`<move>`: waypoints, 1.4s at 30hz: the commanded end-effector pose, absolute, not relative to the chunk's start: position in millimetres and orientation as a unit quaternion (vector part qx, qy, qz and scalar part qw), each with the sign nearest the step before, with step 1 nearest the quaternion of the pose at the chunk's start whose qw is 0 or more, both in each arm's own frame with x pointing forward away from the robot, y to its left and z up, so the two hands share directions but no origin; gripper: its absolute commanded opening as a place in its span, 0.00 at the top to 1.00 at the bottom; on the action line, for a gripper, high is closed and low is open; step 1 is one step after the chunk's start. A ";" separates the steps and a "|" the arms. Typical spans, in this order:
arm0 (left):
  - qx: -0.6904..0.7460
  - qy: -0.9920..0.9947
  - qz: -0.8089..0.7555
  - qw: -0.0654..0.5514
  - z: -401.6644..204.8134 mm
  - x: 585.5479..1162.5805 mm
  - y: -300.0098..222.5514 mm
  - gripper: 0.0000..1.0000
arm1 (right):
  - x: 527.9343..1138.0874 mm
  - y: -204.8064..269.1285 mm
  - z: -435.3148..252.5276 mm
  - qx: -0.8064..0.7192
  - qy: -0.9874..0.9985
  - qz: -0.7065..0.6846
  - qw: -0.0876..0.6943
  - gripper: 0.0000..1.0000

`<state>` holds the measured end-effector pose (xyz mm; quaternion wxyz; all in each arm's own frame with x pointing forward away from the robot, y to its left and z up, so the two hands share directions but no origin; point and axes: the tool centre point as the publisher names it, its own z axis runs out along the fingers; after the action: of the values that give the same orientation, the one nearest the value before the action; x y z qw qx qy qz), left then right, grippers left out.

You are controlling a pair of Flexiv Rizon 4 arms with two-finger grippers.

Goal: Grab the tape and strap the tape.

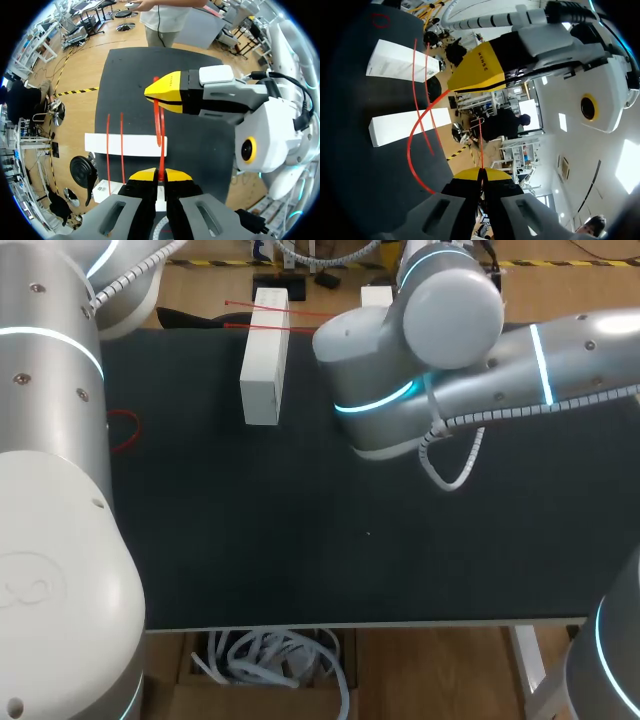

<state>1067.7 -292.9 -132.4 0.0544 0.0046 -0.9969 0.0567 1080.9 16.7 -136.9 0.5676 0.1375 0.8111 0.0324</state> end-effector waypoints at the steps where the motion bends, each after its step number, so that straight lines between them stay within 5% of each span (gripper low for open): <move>1: 0.005 -0.997 0.054 0.057 -131.0 1069.7 -293.9 1.00 | 1081.7 24.4 -135.0 0.139 0.811 0.028 0.568 1.00; 42: 0.005 -0.997 0.054 0.057 -131.0 1069.7 -293.9 1.00 | 1085.0 41.2 -133.0 0.108 0.806 -0.009 0.582 1.00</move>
<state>1067.7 -292.8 -132.4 0.0545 0.0046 -0.9969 0.0570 1082.1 38.6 -134.4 0.5843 0.1069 0.8045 -0.0043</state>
